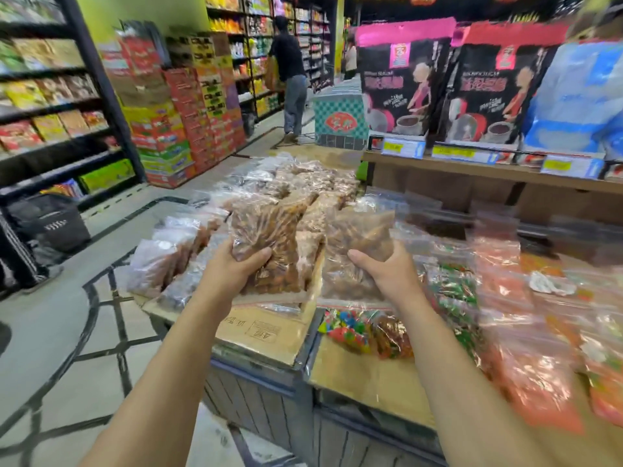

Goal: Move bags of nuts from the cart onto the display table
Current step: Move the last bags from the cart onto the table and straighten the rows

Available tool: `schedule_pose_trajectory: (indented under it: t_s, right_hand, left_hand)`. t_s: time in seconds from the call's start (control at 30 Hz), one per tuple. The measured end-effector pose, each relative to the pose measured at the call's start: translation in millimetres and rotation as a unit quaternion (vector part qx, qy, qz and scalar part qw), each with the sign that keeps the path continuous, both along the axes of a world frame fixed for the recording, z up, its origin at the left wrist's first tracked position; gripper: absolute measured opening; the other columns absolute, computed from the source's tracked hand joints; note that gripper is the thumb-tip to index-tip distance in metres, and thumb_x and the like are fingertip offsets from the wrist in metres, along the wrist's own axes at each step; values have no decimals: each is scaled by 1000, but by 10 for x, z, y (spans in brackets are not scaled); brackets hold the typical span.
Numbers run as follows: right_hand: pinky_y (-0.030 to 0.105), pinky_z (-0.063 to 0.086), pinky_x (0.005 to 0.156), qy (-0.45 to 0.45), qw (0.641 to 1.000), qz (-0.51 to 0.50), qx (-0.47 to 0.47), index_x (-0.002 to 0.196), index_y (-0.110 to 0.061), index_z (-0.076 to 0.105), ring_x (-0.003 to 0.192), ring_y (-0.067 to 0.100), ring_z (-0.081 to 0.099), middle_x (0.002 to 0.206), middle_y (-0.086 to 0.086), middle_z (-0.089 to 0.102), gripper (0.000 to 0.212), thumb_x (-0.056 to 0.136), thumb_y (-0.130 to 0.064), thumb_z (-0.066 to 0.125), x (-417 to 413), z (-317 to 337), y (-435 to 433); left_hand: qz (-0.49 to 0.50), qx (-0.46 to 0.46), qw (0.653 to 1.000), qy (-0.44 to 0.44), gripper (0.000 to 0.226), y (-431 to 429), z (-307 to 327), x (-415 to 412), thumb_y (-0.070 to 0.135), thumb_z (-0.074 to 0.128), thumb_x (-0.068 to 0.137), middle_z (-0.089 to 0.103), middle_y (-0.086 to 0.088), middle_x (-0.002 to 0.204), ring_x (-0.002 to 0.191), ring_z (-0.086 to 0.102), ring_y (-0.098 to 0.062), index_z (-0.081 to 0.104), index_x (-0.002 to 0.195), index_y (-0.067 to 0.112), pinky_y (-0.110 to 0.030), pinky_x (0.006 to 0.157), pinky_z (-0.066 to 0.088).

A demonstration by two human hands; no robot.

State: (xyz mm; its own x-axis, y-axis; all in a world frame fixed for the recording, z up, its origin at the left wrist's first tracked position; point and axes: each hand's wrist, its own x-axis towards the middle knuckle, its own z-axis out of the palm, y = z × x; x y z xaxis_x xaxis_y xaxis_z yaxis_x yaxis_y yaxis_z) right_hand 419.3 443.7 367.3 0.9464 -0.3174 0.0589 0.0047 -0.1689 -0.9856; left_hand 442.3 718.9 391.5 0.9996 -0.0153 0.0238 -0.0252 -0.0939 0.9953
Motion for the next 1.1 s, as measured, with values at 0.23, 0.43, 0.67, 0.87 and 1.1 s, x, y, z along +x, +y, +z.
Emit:
schedule_pose_trajectory:
  t_s: [0.23, 0.43, 0.67, 0.87, 1.1]
  right_hand:
    - [45, 54, 106, 40, 999, 8, 11, 132, -19, 62, 119, 19, 68, 129, -3, 72, 83, 65, -57, 92, 371, -299, 789]
    - [51, 50, 111, 71, 997, 22, 2, 142, -21, 57, 130, 23, 63, 142, -2, 66, 114, 49, -79, 88, 629, -543, 1080]
    - [50, 39, 121, 124, 992, 21, 9, 166, -16, 29, 151, 29, 43, 166, 2, 43, 127, 67, -68, 90, 930, -832, 1196]
    - [47, 37, 122, 147, 988, 38, 34, 166, -13, 24, 151, 29, 42, 167, 6, 40, 115, 80, -51, 90, 1130, -1026, 1258]
    - [54, 49, 112, 168, 985, 37, -3, 151, -28, 47, 135, 25, 60, 147, -3, 62, 139, 34, -98, 76, 1327, -1468, 1282]
  left_hand:
    - [10, 20, 999, 37, 43, 783, -323, 421, 19, 84, 91, 80, -5, 114, 106, 78, -29, 63, 129, 17, -53, 91, 63]
    - [-1, 40, 996, 80, 40, 1034, -632, 775, 19, 84, 90, 80, -10, 111, 95, 80, -28, 64, 124, 15, -43, 77, 67]
    - [-10, 53, 992, 116, 43, 1088, -940, 1076, 28, 89, 85, 73, -8, 119, 105, 75, -29, 61, 118, 26, -41, 80, 64]
    - [-14, 67, 987, 142, 101, 1209, -1276, 1352, 69, 98, 47, 71, -14, 131, 114, 74, -35, 62, 130, 23, -56, 91, 63]
    - [-14, 83, 984, 159, 97, 1310, -1611, 1554, 69, 96, 56, 69, -8, 138, 122, 69, -36, 58, 135, 30, -60, 98, 58]
